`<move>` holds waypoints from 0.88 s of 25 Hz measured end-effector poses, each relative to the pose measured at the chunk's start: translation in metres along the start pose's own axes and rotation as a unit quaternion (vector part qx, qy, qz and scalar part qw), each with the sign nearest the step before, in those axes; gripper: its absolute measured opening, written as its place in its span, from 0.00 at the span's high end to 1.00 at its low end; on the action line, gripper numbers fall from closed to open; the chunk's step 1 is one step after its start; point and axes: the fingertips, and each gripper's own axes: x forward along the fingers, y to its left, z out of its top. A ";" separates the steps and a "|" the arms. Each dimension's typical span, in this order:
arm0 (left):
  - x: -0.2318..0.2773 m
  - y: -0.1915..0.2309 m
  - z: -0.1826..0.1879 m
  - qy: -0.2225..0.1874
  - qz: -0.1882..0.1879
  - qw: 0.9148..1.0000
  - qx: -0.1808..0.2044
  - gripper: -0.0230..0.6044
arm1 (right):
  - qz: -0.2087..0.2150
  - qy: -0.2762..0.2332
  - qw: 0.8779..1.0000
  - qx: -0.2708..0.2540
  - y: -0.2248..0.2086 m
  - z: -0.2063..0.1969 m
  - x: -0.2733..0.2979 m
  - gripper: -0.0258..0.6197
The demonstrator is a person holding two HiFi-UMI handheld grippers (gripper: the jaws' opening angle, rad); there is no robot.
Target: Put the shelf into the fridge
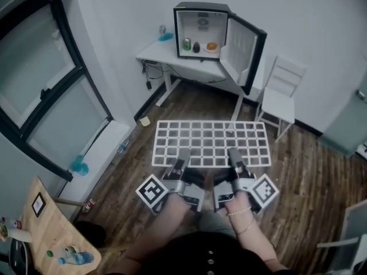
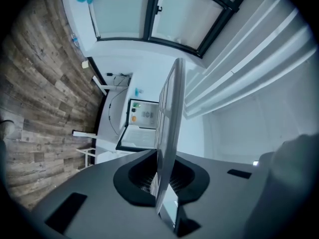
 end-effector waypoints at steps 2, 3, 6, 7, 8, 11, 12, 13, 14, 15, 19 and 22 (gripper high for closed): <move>0.012 0.000 0.004 -0.001 -0.005 1.000 0.002 0.91 | 0.007 0.002 1.000 0.000 -0.001 0.005 0.014 0.91; 0.019 0.001 0.007 -0.002 -0.007 1.000 0.005 0.91 | 0.011 0.002 1.000 0.000 -0.002 0.007 0.022 0.91; 0.043 0.007 0.018 -0.001 -0.007 1.000 0.012 0.91 | 0.011 -0.005 1.000 -0.004 -0.006 0.014 0.046 0.91; 0.052 0.010 0.022 0.000 -0.007 1.000 0.014 0.91 | 0.009 -0.009 1.000 -0.005 -0.008 0.017 0.055 0.91; 0.063 0.013 0.025 -0.001 -0.007 1.000 0.014 0.91 | 0.008 -0.010 1.000 -0.004 -0.010 0.021 0.065 0.91; 0.097 0.019 0.031 -0.007 -0.009 1.000 0.010 0.91 | 0.006 -0.005 1.000 0.003 -0.016 0.036 0.099 0.91; 0.108 0.020 0.033 -0.008 -0.009 1.000 0.010 0.91 | 0.006 -0.002 1.000 0.002 -0.015 0.042 0.110 0.91; 0.120 0.021 0.035 -0.010 -0.009 1.000 0.009 0.91 | 0.007 0.001 1.000 -0.001 -0.015 0.048 0.122 0.91; 0.132 0.022 0.038 -0.012 -0.010 1.000 0.009 0.91 | 0.007 0.003 1.000 -0.005 -0.015 0.054 0.133 0.91; 0.145 0.024 0.041 -0.014 -0.011 1.000 0.010 0.91 | 0.008 0.006 1.000 -0.006 -0.015 0.060 0.145 0.91; 0.193 0.029 0.052 -0.025 -0.017 0.999 0.012 0.91 | 0.013 0.017 1.000 -0.008 -0.019 0.082 0.194 0.91; 0.223 0.032 0.060 -0.031 -0.020 0.999 0.015 0.91 | 0.015 0.023 1.000 -0.005 -0.021 0.095 0.223 0.91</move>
